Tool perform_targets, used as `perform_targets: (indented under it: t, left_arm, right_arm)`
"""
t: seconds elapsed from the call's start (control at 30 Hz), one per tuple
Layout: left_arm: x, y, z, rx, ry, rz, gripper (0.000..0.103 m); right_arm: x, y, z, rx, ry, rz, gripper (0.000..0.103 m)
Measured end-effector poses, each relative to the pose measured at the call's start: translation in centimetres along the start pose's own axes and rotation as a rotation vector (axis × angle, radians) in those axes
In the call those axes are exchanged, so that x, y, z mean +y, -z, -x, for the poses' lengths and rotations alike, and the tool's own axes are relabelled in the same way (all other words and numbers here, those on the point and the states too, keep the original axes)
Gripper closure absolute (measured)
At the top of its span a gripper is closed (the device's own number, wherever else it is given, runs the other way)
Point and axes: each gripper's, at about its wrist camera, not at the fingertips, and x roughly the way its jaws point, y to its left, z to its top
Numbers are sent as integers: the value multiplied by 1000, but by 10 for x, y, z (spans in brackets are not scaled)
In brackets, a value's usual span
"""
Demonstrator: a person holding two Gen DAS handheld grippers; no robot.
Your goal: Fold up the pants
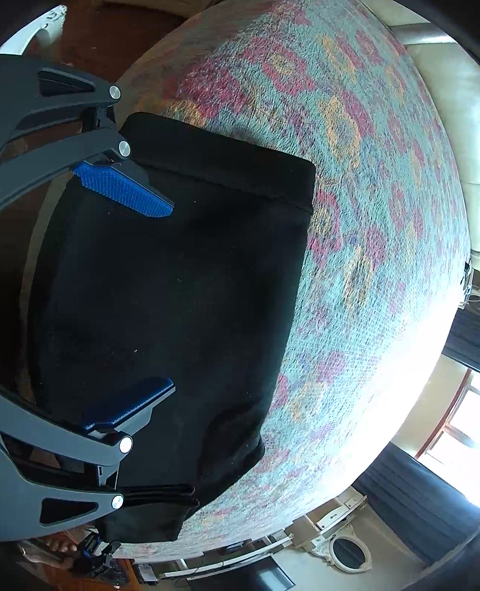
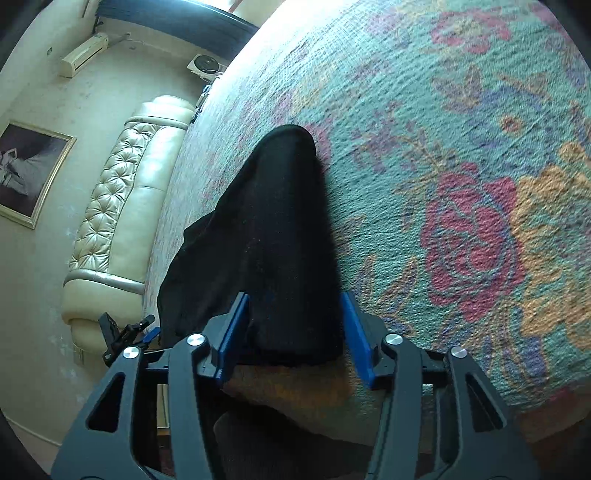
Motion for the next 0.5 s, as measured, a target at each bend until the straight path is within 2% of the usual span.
perform_targets:
  t: [0.03, 0.07, 0.1, 0.13, 0.3, 0.43, 0.5]
  left_arm:
    - [5, -3, 6, -11, 14, 10, 16]
    - [12, -5, 11, -22, 28, 17, 16]
    - [18, -8, 16, -29, 43, 21, 16]
    - [26, -11, 20, -36, 54, 27, 16]
    - [79, -25, 24, -58, 100, 131, 16]
    - [106, -30, 3, -22, 145, 160, 16]
    - [112, -29, -12, 17, 197, 162, 16]
  right_arm:
    - [10, 1, 7, -15, 28, 43, 45]
    - [21, 3, 13, -32, 63, 85, 42]
    - [30, 4, 19, -55, 91, 118, 34]
    - [39, 6, 24, -81, 102, 141, 32]
    - [65, 17, 23, -99, 40, 141, 29]
    - [85, 25, -1, -55, 9, 124, 29]
    - [92, 28, -11, -29, 24, 134, 29]
